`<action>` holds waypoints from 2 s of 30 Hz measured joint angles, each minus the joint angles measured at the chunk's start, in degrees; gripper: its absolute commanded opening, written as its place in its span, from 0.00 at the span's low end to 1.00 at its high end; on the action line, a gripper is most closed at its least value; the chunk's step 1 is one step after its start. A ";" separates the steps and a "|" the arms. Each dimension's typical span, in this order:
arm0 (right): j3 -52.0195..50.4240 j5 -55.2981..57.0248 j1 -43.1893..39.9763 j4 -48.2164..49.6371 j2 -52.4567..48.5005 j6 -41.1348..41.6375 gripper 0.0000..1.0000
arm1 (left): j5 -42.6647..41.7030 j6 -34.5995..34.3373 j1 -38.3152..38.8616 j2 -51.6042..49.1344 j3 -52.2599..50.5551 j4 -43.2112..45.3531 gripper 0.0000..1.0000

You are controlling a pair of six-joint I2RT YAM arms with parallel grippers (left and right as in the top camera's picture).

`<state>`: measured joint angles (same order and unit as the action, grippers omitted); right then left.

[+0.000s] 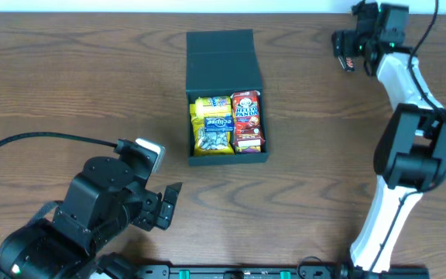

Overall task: Pack container
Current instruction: 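Lower the right gripper onto the black candy bar and grasp it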

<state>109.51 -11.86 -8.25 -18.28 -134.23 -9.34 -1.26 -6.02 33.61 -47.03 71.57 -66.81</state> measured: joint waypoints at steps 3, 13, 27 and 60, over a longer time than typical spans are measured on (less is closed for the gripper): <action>6.67 -0.04 0.00 -4.02 -4.33 0.70 0.85 | 0.00 0.00 0.00 0.00 0.00 -0.04 0.95; 10.71 -0.13 -0.02 -7.43 -11.02 2.97 0.84 | 0.00 0.00 0.00 0.00 0.00 -0.02 0.95; 10.82 0.11 -0.04 -10.71 -12.15 3.34 0.72 | 0.00 0.00 0.00 0.00 0.00 -0.04 0.95; 11.50 2.23 -0.04 -13.11 -12.15 4.52 0.18 | 0.00 0.00 0.00 0.00 0.00 -0.04 0.95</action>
<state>121.01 -9.63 -8.29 -31.40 -146.39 -4.82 -1.26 -6.02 33.61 -47.03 71.57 -66.85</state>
